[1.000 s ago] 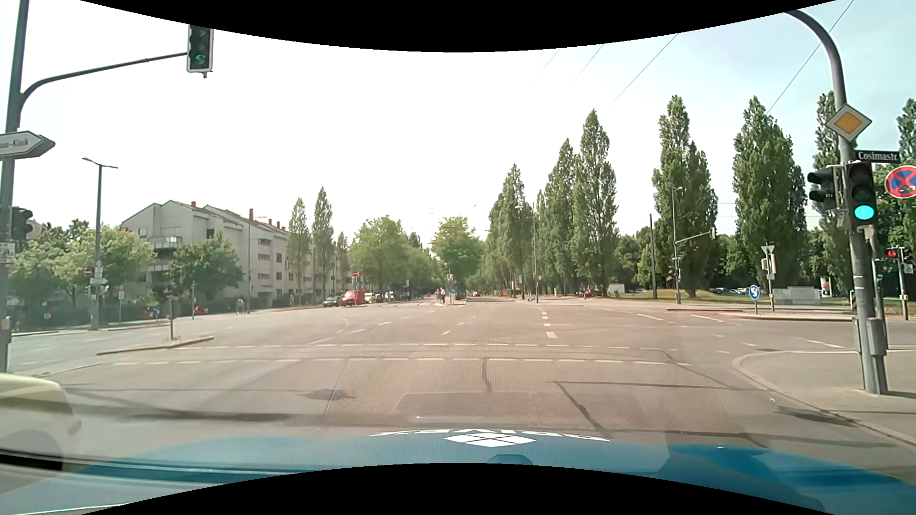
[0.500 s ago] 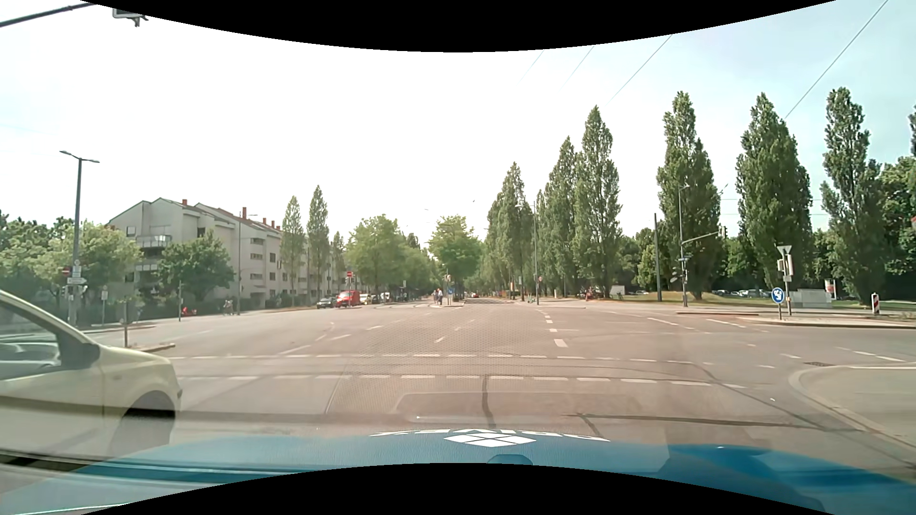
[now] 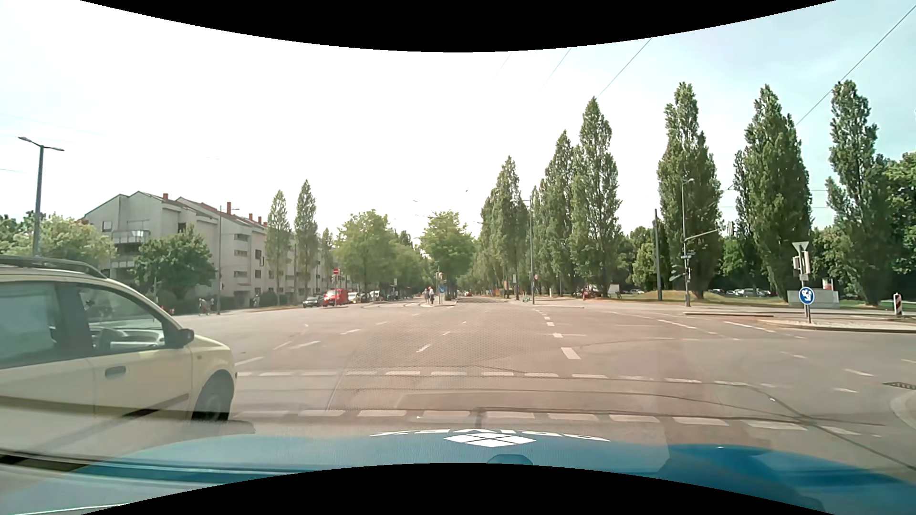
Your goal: Follow the waypoints while adhering to traffic rules and regulations
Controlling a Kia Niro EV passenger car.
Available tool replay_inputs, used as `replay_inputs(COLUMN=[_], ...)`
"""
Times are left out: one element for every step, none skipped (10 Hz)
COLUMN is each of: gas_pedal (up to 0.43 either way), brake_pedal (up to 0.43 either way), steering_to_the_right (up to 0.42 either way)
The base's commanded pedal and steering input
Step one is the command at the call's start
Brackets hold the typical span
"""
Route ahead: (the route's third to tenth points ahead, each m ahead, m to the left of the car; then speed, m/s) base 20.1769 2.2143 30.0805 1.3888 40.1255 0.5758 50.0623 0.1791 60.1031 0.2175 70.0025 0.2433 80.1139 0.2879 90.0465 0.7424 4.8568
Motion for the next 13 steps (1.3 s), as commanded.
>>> replay_inputs(gas_pedal=[0.358, 0.339, 0.319, 0.319, 0.287, 0.287, 0.287, 0.280, 0.260, 0.260, 0.260, 0.260, 0.260], brake_pedal=[0.000, 0.000, 0.000, 0.000, 0.000, 0.000, 0.000, 0.000, 0.000, 0.000, 0.000, 0.000, 0.000], steering_to_the_right=[0.033, 0.033, 0.033, 0.033, 0.033, 0.033, 0.033, 0.033, 0.034, 0.035, 0.035, 0.035, 0.036])
